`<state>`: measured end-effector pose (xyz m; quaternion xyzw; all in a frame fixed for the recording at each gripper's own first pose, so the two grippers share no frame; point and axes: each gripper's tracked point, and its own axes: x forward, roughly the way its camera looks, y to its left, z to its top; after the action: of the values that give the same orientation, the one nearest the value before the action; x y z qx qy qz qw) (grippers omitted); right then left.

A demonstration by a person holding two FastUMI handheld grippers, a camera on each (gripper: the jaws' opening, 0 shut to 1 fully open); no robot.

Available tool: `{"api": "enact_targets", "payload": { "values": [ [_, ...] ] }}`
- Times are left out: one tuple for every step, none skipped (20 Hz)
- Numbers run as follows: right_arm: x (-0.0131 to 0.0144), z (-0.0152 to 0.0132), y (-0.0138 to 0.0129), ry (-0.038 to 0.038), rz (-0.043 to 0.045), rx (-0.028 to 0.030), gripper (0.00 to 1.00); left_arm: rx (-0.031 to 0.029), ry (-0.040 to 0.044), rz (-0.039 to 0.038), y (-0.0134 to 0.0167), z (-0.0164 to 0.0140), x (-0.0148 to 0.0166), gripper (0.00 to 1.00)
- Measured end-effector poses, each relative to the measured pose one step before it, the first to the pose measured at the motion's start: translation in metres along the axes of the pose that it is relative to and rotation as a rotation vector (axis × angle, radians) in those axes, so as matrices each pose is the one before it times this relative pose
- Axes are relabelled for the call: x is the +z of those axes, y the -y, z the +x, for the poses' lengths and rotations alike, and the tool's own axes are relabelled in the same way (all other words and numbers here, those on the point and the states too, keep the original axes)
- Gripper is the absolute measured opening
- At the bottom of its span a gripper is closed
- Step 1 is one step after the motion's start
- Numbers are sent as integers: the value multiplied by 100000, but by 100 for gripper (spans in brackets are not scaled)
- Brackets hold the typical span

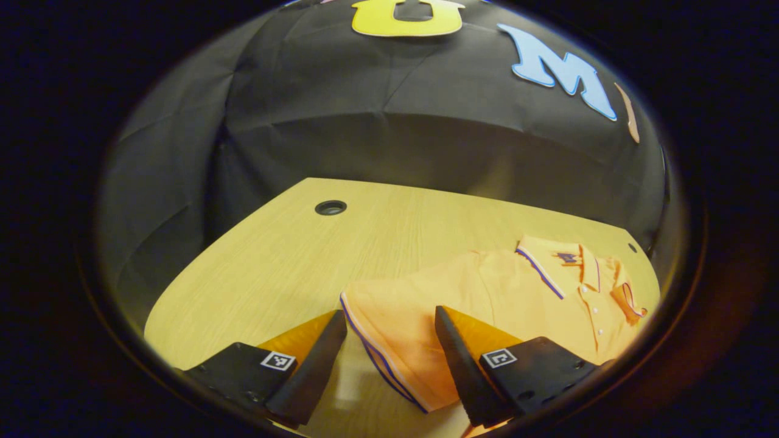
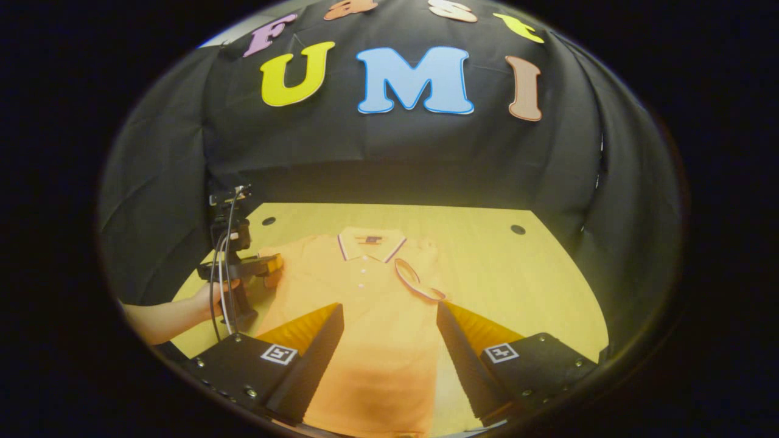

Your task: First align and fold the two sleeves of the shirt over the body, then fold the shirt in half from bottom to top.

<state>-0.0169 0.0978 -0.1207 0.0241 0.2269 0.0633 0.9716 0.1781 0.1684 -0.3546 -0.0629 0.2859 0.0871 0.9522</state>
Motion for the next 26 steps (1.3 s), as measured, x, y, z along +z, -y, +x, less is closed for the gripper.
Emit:
{"api": "enact_targets", "payload": {
  "values": [
    [35, -124, 29, 83, 225, -356, 96, 920, -436, 814, 4, 153, -128, 94],
    [-73, -59, -79, 153, 537, 126, 96, 1436, -174, 1002, -133, 180, 11, 83],
    [14, -64, -160, -35, 552, 320, 96, 1555, -424, 1475, -282, 156, -166, 76],
    [-208, 24, -67, -248, 356, 199, 95, 789, -410, 1188, -145, -38, -56, 62],
    [-131, 18, -75, -245, 358, 166, 96, -453, -11, 371, 76, -3, 105, 57],
    [-196, -101, -90, -356, 523, 208, 95, 178, -231, 285, 40, -38, -51, 45],
    [-59, -7, -43, -331, 772, 157, 96, 131, -168, 583, 114, -13, -83, 31],
    [-153, -13, -47, -143, 818, 13, 96, -471, -377, 815, 254, -37, -170, 24],
    [-31, -16, 60, -43, 682, -66, 95, -1244, 191, 627, 293, 55, 27, 24],
    [-129, -54, 54, -29, 389, -192, 96, 317, 308, -379, 171, -50, 116, 17],
    [20, -57, 160, 9, 335, -299, 96, 434, -263, 653, 47, 3, -37, 9],
    [-15, -138, 108, 139, 470, -302, 95, 372, 427, 265, 16, 44, 112, 8],
    [44, -130, 210, 310, 408, -576, 95, 449, 864, 537, 55, -211, 381, 8],
    [-94, -64, 305, 116, 300, -691, 95, 280, 1365, 531, 41, -281, 582, 8],
    [-165, -102, 234, -35, 320, -676, 96, -435, 1807, 502, 382, -336, 767, 8],
    [-74, -76, 198, -277, 603, -317, 95, -902, 1771, 1048, 593, -382, 722, 8],
    [-197, -75, 64, -323, 798, -112, 95, -629, 1737, 1623, 574, -326, 769, 8],
    [-149, 25, 66, -318, 780, -81, 96, -913, 1708, 1294, 670, -446, 805, 8],
    [-101, -71, 96, -156, 690, -52, 95, -1395, 1291, 928, 832, -347, 745, 8],
    [-132, -101, 57, -134, 550, -62, 96, -1395, 1248, 840, 922, -213, 575, 8],
    [-110, -17, -28, -61, 363, 24, 96, -1323, 767, 1170, 908, -184, 448, 8],
    [-33, -11, -7, -30, 202, 65, 96, -1474, 473, 1310, 979, -214, 288, 9],
    [-81, -78, 93, 14, 73, -70, 96, -1661, 817, 1244, 1046, -76, 365, 9],
    [12, -76, 52, 124, 65, -84, 96, -1731, 407, 1438, 986, 85, 176, 9],
    [-7, -42, 84, 48, 93, -219, 96, -1704, -262, 1669, 960, 78, -85, 8],
    [-117, -164, 105, 106, 197, -364, 95, -1636, -686, 1704, 973, -38, -190, 8]
  ]
}}
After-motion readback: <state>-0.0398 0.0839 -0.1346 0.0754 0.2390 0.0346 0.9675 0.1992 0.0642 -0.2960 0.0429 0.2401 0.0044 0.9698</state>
